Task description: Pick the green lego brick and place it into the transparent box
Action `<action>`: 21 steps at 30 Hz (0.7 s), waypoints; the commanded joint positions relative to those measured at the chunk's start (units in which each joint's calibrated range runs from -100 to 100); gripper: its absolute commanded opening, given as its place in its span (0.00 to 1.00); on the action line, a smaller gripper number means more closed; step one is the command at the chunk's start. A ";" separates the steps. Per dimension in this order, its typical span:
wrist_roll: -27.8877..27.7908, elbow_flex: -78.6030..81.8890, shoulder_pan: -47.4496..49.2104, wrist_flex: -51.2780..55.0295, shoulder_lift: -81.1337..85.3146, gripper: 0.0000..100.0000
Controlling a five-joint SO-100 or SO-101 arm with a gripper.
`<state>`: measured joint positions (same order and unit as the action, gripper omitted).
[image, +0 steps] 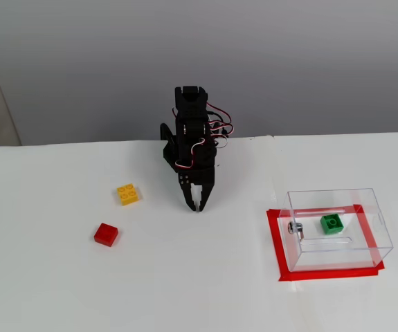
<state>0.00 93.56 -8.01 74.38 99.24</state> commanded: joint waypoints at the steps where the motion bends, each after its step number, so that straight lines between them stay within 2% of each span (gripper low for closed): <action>1: 0.16 -1.42 -0.38 0.38 0.51 0.03; 21: 0.05 -1.42 -0.16 0.38 0.51 0.04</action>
<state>0.10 93.47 -7.91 74.38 99.24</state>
